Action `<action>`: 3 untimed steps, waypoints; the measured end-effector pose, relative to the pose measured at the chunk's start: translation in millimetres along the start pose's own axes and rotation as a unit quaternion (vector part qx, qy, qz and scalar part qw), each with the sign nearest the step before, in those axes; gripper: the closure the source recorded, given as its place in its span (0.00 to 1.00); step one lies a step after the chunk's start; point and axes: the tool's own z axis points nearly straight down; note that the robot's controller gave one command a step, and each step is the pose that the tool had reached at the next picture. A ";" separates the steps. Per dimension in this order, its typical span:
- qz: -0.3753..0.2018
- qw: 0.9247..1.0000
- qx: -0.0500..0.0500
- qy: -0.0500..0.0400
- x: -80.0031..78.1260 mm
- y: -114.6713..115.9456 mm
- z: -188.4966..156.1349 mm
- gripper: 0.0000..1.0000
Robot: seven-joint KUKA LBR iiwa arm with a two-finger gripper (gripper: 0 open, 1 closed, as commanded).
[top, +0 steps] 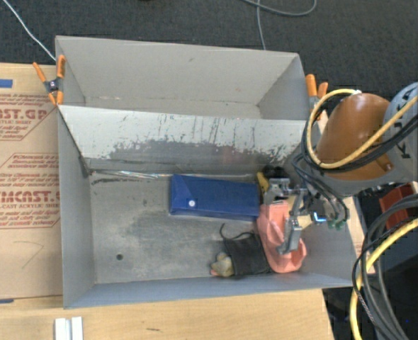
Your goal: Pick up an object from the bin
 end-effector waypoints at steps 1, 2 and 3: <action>-0.001 1.000 0.001 -0.004 -1.9 0.5 -4.4 0.00; -0.008 1.000 0.000 0.001 18.9 15.7 74.0 1.00; -0.008 1.000 0.000 0.001 18.9 15.7 74.0 1.00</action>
Offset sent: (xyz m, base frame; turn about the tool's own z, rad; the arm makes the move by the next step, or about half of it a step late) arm -0.0189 0.0151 -0.0733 -0.0167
